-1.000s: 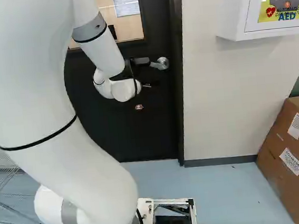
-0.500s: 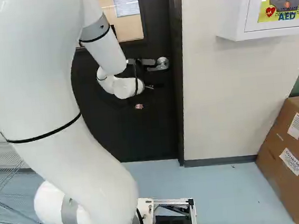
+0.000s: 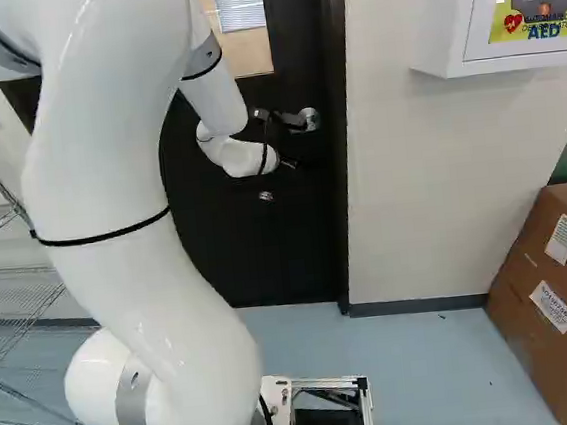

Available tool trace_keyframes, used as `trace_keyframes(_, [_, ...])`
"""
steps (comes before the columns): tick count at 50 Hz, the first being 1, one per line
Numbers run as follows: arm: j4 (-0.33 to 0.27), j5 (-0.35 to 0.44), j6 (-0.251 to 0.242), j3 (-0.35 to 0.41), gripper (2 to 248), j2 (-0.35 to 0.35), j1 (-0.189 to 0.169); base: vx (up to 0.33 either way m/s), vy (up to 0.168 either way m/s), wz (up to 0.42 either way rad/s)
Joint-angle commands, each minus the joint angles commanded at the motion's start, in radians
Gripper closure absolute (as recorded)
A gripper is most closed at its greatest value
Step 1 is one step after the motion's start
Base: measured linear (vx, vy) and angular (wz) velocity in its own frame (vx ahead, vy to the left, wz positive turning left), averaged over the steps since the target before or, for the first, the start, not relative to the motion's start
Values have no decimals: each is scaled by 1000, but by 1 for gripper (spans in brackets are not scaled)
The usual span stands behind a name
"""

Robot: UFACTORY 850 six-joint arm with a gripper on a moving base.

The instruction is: Open the door and move inside

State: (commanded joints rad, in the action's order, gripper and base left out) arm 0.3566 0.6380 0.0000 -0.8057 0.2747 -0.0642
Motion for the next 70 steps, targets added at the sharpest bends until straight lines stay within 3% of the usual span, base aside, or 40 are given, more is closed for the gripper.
trace_keyframes(38, [0,0,0,-219,3,179,-16,0,0,0])
trace_keyframes(70, [-3,-6,0,-402,3,319,5,0,0,0])
